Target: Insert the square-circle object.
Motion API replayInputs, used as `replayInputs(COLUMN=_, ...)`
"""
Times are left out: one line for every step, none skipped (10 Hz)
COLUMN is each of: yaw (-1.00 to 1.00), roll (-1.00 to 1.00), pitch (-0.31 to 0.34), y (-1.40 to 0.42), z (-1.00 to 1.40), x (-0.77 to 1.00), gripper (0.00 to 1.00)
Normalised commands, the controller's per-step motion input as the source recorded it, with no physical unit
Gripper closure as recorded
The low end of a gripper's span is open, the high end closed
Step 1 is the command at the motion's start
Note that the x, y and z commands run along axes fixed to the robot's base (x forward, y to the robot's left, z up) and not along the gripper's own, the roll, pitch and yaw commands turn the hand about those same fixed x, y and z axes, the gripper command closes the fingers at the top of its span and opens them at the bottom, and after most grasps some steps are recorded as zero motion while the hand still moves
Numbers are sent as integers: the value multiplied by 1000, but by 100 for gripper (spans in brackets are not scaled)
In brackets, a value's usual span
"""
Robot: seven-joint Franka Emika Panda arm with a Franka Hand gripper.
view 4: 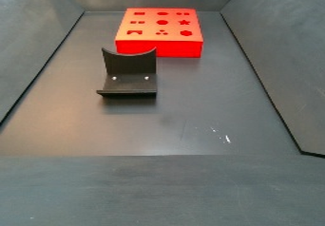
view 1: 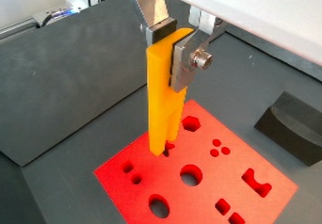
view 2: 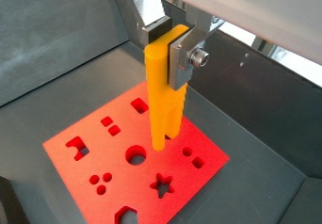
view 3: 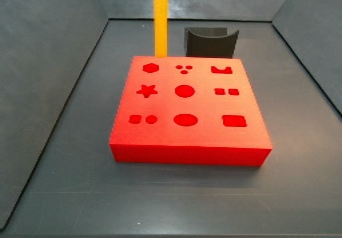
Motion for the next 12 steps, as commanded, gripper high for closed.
replayInputs(yaw=-220, roll=0, pitch=0, y=-71, z=-137, x=-240, gripper=100)
replayInputs(yaw=-571, roll=179, pitch=0, y=-497, z=-74, x=0, gripper=100)
replayInputs(yaw=-726, roll=163, pitch=0, y=-431, z=-40, x=0, gripper=100)
replayInputs(yaw=-777, roll=91, pitch=0, y=-406, z=0, x=0, gripper=100)
replayInputs(yaw=-831, roll=61, pitch=0, y=-323, z=0, x=40, gripper=100)
replayInputs(yaw=-900, roll=33, pitch=0, y=-271, z=17, x=31, gripper=100)
replayInputs(yaw=-909, roll=19, pitch=0, y=-254, z=34, x=37, gripper=100)
replayInputs(yaw=-877, roll=23, pitch=0, y=-257, z=34, x=71, gripper=100)
replayInputs(yaw=-871, roll=37, pitch=0, y=-249, z=3, x=74, gripper=100)
replayInputs(yaw=-869, roll=67, pitch=0, y=-211, z=0, x=71, gripper=100)
replayInputs(yaw=-840, roll=111, pitch=0, y=-120, z=-26, x=137, gripper=100)
replayInputs(yaw=-877, roll=110, pitch=-16, y=-46, z=-51, x=160, gripper=100)
